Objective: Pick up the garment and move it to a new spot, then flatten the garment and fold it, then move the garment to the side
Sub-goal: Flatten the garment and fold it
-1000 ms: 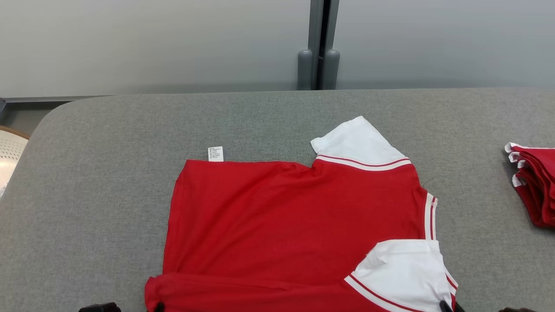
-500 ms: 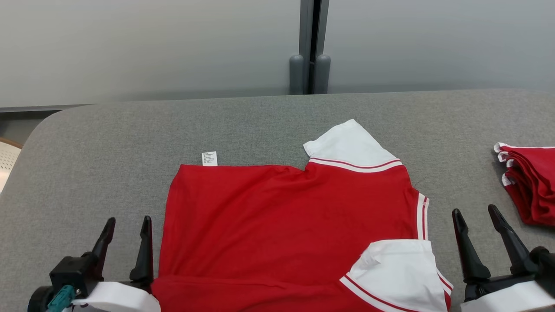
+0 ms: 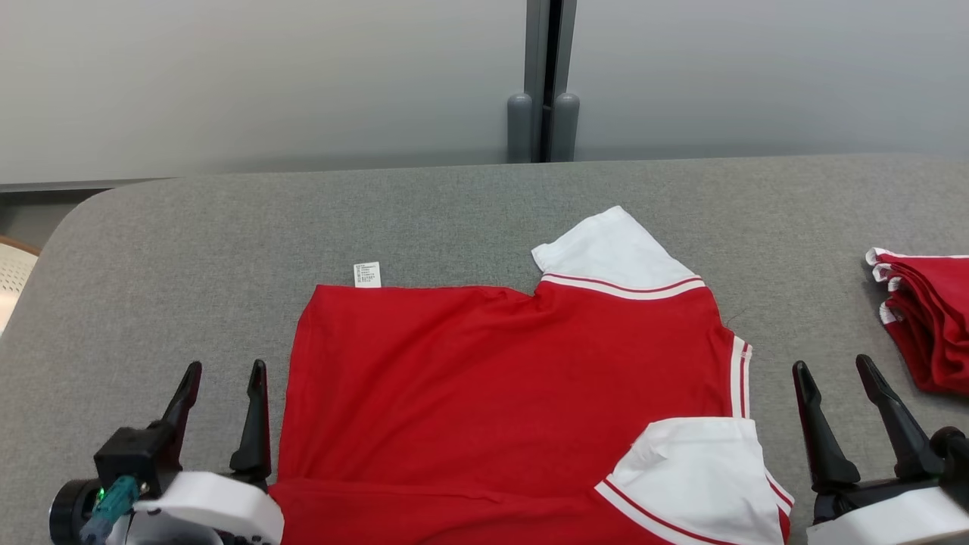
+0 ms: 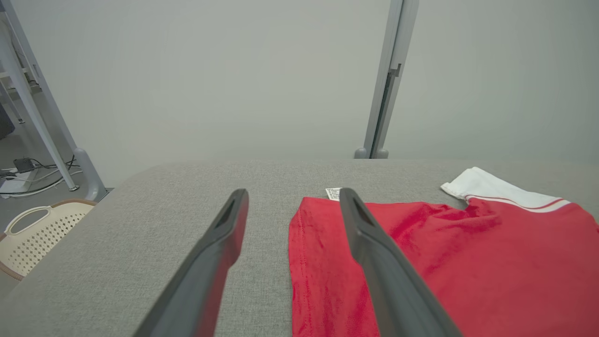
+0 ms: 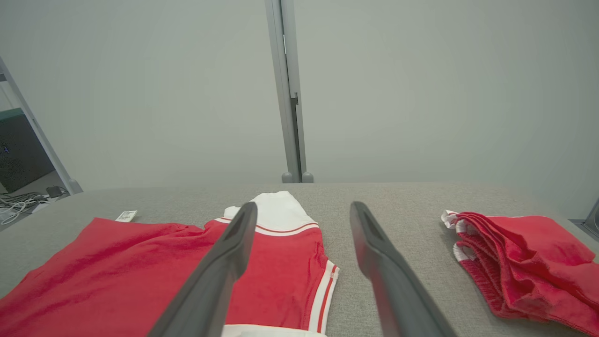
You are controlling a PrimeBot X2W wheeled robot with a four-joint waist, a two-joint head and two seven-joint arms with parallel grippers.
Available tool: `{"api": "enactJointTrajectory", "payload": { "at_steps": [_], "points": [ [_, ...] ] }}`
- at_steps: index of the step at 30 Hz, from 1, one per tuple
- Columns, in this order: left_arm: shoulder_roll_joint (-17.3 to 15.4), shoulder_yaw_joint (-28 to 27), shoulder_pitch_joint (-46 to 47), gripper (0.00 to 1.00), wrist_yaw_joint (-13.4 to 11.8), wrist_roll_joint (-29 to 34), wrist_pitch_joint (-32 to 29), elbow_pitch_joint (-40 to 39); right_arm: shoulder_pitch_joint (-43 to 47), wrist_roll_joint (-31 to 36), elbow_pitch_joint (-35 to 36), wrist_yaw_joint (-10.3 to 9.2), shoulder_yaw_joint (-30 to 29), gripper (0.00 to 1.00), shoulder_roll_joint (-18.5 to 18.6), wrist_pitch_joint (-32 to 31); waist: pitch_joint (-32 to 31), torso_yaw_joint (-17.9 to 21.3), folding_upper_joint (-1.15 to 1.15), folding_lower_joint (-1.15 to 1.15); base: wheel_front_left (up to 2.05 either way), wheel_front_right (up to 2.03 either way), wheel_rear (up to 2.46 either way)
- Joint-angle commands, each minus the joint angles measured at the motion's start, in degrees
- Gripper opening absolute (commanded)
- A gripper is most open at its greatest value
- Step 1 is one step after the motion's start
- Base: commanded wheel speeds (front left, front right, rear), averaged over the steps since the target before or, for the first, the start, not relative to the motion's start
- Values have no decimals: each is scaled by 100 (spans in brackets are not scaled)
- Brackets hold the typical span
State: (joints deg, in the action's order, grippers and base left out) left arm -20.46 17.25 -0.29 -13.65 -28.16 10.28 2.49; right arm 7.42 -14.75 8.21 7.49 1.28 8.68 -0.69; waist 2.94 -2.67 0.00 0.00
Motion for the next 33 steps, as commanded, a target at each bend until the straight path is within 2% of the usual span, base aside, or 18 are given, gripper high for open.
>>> {"api": "enactJointTrajectory", "payload": {
  "at_steps": [1,7,15,21,22,23,24,29,33],
  "points": [
    [8,16,266,100,71,-27,-74,57,-1,-4,46,-1,-22,100,-2,-28,69,-18,0,0,0,0,0],
    [226,143,1310,100,507,-335,-434,805,-315,-51,125,-1,71,100,-4,-72,575,13,0,0,0,0,0],
    [537,169,3056,100,1149,-690,-783,2808,-846,-86,-51,-1,295,100,16,30,1342,216,0,0,0,0,0],
    [672,187,3883,100,1539,-888,-955,4319,-1038,-141,-256,-1,342,100,-37,121,1623,319,0,0,0,0,0],
    [701,212,3984,75,1618,-896,-976,4504,-1060,-145,-290,-1,339,100,-41,141,1642,332,0,0,0,0,0],
    [716,238,4064,30,1674,-896,-985,4676,-1077,-164,-323,-1,317,100,-43,148,1655,339,0,0,0,0,0],
    [727,261,4138,0,1732,-899,-970,4836,-1089,-177,-352,-1,290,100,-44,159,1666,343,0,0,0,0,0],
    [785,361,4401,0,1909,-862,-766,5383,-1196,-235,-511,-1,173,100,-31,186,1677,337,0,0,0,0,0],
    [809,403,4530,0,1948,-840,-615,5616,-1450,-223,-632,-1,101,100,26,202,1686,337,0,0,0,0,0]
  ]
}}
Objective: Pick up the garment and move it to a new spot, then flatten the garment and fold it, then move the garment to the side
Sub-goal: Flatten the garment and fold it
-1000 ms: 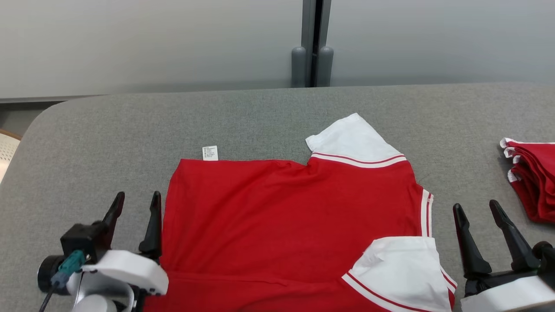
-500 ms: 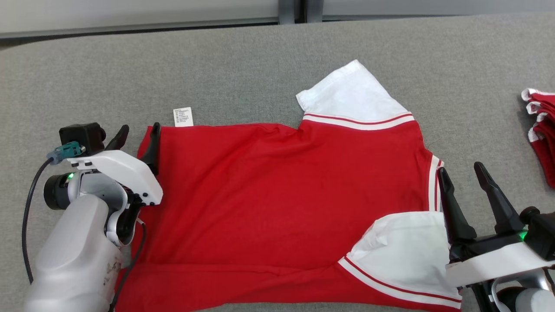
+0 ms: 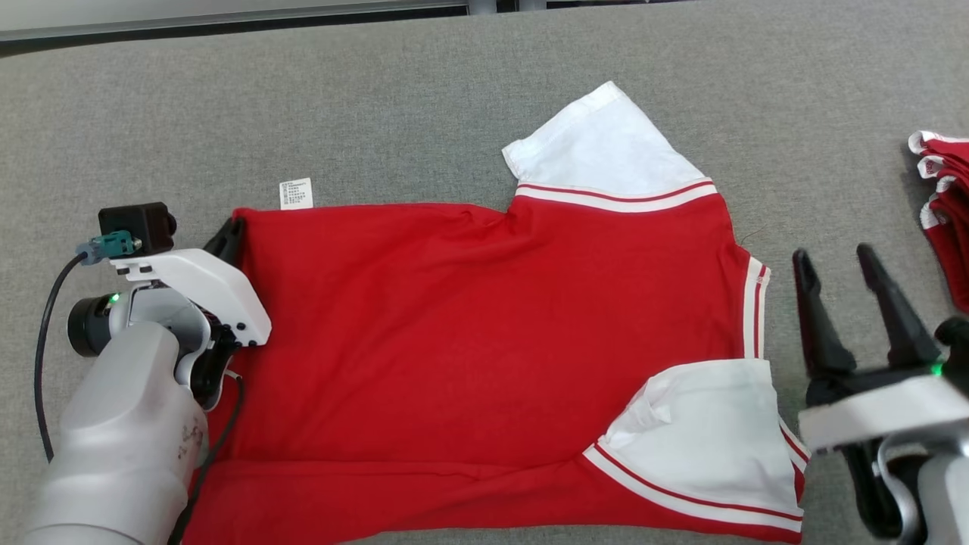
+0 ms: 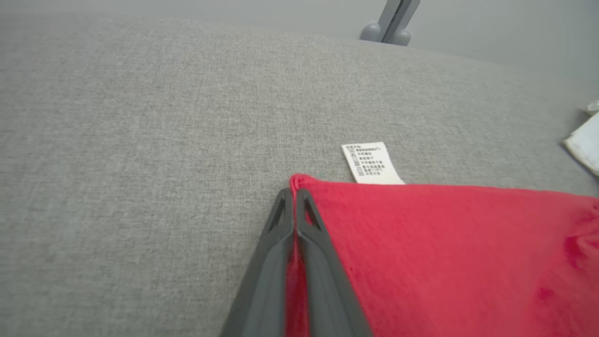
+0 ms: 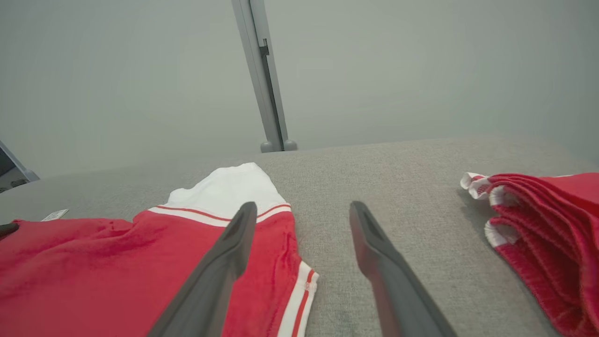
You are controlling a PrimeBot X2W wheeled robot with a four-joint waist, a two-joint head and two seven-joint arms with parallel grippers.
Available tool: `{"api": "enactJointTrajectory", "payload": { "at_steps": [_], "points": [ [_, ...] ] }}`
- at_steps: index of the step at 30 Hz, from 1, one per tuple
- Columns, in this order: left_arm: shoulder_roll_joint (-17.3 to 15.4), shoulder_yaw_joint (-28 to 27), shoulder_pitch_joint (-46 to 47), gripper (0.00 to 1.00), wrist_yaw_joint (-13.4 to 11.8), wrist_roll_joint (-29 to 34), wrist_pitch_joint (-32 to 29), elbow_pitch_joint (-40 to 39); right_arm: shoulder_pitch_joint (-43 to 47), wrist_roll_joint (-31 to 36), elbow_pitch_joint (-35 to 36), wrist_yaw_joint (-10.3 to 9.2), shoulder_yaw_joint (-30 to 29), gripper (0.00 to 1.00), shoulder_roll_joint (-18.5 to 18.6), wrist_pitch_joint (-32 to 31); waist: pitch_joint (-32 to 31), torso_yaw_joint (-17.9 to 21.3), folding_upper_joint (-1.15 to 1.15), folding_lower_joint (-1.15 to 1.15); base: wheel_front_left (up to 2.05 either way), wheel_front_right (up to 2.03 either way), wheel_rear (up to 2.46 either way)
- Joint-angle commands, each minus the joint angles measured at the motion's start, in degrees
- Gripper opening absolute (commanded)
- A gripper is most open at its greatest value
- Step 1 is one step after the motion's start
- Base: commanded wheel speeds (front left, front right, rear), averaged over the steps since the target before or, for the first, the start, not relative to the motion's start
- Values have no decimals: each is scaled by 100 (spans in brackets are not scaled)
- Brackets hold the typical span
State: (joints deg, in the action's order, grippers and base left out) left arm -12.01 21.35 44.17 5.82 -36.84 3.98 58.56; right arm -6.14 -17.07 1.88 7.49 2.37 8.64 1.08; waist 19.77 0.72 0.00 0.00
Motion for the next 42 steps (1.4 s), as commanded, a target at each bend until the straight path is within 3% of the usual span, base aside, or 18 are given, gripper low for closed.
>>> {"api": "enactJointTrajectory", "payload": {
  "at_steps": [1,11,18,25,30,31,32,33,42],
  "points": [
    [-26,5,134,0,13,26,59,69,-206,13,-70,-1,-35,100,72,7,22,-8,0,0,0,0,0],
    [336,199,759,0,115,32,424,336,-2319,-327,-1341,-1,262,100,657,-157,520,-515,0,0,0,0,0],
    [677,475,1151,0,169,-57,565,403,-4136,-562,-3055,-1,1106,100,1012,-570,951,-1023,0,0,0,0,0],
    [817,820,1149,0,162,-270,604,345,-4995,-805,-4524,-2,1843,100,1115,-1128,1003,-1204,0,0,0,0,0],
    [841,990,1105,0,163,-474,620,321,-5257,-1063,-5165,-2,2208,100,1071,-1518,979,-1235,0,0,0,0,0],
    [835,1020,1091,0,163,-510,615,327,-5286,-1117,-5232,-1,2275,90,1062,-1561,968,-1233,0,0,0,0,0],
    [826,1041,1083,0,163,-551,619,328,-5300,-1182,-5280,-1,2345,41,1059,-1584,959,-1233,0,0,0,0,0],
    [808,1065,1078,0,163,-585,631,328,-5321,-1257,-5289,-1,2395,0,1068,-1550,951,-1234,0,0,0,0,0],
    [533,1094,988,0,164,-819,938,146,-5230,-1636,-4844,-2,2613,0,1314,-547,743,-1133,0,0,0,0,0]
  ]
}}
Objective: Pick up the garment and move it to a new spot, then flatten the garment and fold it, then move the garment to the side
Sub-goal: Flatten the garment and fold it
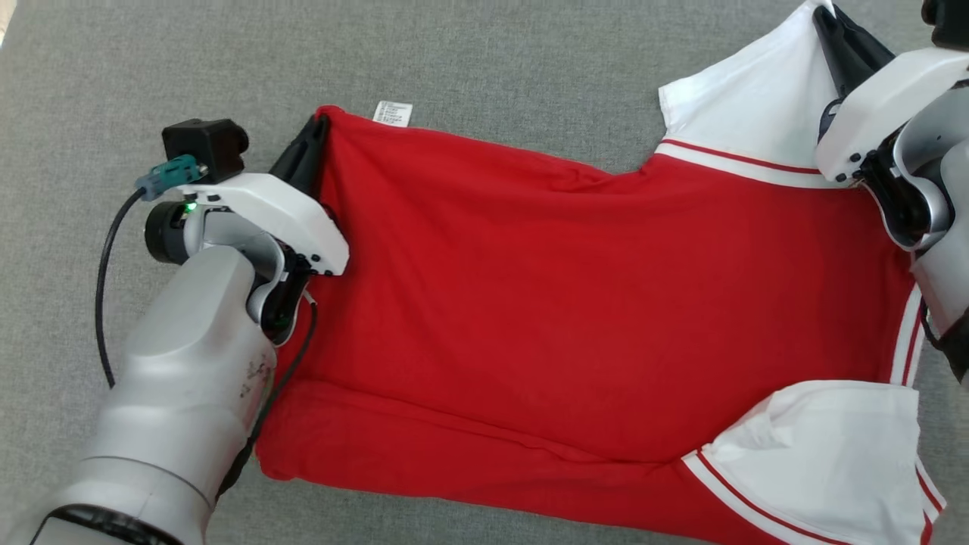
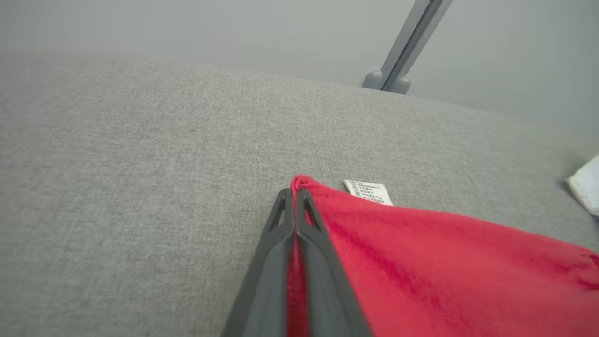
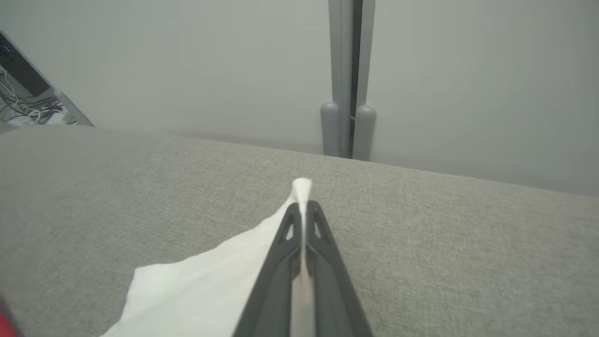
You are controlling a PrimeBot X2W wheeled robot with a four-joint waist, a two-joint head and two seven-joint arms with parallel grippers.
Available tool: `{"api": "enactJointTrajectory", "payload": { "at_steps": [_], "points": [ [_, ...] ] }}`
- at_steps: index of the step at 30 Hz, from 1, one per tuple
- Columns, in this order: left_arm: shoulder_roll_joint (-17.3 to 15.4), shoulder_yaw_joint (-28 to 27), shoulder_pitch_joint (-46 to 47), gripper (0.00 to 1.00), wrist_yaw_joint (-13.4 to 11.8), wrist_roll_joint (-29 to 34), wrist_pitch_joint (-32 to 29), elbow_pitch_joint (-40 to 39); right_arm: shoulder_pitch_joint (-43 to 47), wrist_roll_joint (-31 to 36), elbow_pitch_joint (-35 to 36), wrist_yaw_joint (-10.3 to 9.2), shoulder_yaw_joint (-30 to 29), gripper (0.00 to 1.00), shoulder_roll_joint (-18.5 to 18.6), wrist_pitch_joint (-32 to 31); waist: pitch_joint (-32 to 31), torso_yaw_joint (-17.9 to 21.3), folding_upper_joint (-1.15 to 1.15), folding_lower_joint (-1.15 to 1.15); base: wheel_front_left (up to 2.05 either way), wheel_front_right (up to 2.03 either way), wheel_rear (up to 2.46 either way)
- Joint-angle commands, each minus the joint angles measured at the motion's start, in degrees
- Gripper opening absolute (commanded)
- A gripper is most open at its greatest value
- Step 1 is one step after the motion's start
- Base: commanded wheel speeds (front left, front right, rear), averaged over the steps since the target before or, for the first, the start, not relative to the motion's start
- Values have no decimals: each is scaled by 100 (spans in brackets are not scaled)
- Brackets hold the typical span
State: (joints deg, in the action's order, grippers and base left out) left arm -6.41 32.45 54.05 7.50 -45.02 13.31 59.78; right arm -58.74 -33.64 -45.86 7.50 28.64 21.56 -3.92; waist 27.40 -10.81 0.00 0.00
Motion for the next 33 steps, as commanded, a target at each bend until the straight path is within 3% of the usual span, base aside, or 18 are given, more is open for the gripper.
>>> {"api": "enactJointTrajectory", "payload": {
  "at_steps": [1,9,15,23,33],
  "points": [
    [-75,-21,-34,0,-4,-32,39,-33,87,-58,30,-3,11,0,49,44,-55,51,0,0,0,0,0],
    [-512,-63,-457,0,-4,-167,156,-647,916,-365,1200,-3,-79,0,405,698,-366,275,0,0,0,0,0],
    [-808,-211,-911,0,-7,-364,170,-1251,1927,-353,2308,-3,-424,0,451,756,-586,455,0,0,0,0,0],
    [-1136,-423,-2019,0,-174,-728,102,-2454,3881,-417,3808,-2,-1218,0,61,474,-827,595,0,0,0,0,0],
    [-1693,-575,-3684,0,-765,-1138,-327,-4297,5762,-328,4829,-2,-1915,0,-673,-76,-995,704,0,0,0,0,0]
  ]
}}
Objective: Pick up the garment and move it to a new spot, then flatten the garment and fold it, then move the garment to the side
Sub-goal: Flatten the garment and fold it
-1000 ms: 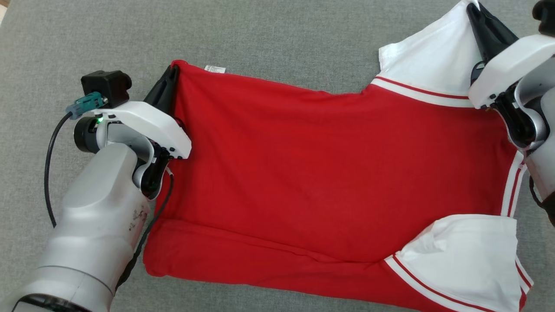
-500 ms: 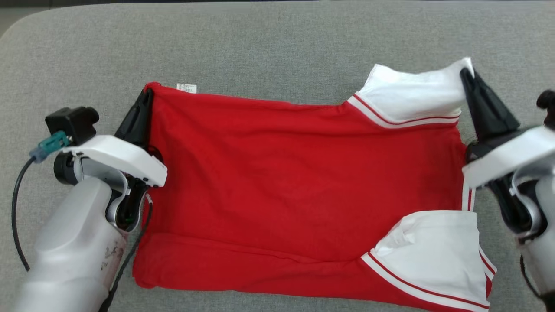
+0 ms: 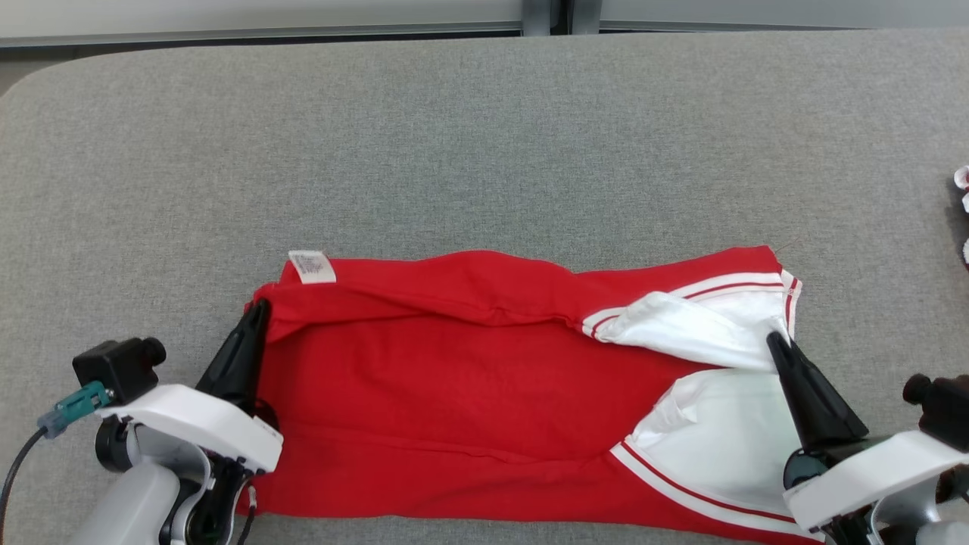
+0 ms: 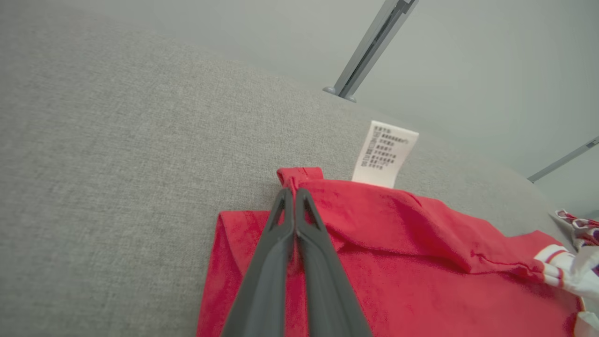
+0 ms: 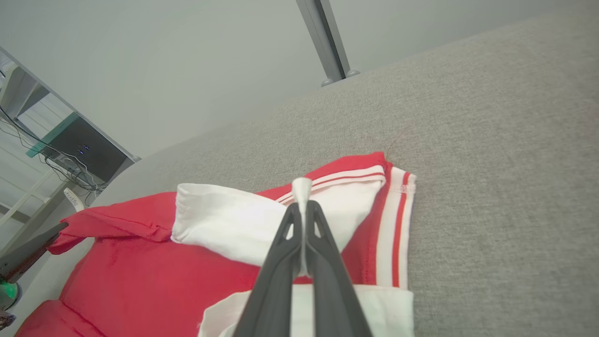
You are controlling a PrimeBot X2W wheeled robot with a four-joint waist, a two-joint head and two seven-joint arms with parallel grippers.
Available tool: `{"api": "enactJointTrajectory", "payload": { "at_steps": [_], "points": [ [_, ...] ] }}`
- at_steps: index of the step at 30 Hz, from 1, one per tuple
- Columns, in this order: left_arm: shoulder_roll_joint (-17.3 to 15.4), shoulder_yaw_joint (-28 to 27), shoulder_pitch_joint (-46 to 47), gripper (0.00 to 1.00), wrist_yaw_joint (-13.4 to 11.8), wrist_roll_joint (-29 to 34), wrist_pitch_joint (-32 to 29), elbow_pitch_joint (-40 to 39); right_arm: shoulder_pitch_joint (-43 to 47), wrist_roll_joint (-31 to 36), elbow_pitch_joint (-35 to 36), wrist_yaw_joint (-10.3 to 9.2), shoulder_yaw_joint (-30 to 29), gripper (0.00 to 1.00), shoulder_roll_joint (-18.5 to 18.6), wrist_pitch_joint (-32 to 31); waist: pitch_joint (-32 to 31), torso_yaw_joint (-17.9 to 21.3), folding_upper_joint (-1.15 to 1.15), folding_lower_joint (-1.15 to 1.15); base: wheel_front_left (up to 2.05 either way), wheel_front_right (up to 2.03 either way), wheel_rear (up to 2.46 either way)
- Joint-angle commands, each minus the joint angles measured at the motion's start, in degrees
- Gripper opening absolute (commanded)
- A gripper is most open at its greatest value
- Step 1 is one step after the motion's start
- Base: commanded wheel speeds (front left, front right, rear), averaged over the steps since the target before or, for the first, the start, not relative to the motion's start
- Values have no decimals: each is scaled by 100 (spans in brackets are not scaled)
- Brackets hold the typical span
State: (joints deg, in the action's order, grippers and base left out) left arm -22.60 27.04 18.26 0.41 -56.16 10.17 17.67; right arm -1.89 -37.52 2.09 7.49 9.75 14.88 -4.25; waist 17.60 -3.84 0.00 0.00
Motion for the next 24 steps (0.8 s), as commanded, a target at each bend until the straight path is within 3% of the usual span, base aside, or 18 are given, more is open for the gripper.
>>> {"api": "enactJointTrajectory", "payload": {
  "at_steps": [1,9,15,16,18,19,24],
  "points": [
    [-133,-32,-237,0,-130,-23,-65,-223,184,84,65,-1,-65,0,-44,-83,-35,8,0,0,0,0,0],
    [-456,-75,-1083,0,-550,-165,-288,-1015,833,168,169,-1,-283,0,-327,-247,-285,39,0,0,0,0,0],
    [-627,-12,-1429,0,-822,-120,-463,-1187,1150,199,122,-1,-356,0,-479,-369,-378,75,0,0,0,0,0],
    [-636,26,-1457,13,-868,-91,-487,-1197,1189,185,100,-1,-350,0,-538,-420,-380,82,0,0,0,0,0],
    [-665,79,-1501,100,-976,0,-523,-1185,1239,243,62,-1,-299,40,-565,-531,-387,92,0,0,0,0,0],
    [-677,110,-1514,100,-1045,71,-512,-1157,1222,295,92,-1,-293,100,-569,-510,-389,94,0,0,0,0,0],
    [-548,34,-1490,100,-1394,460,49,-1200,1028,995,319,-1,-426,100,-609,-50,-428,128,0,0,0,0,0]
  ]
}}
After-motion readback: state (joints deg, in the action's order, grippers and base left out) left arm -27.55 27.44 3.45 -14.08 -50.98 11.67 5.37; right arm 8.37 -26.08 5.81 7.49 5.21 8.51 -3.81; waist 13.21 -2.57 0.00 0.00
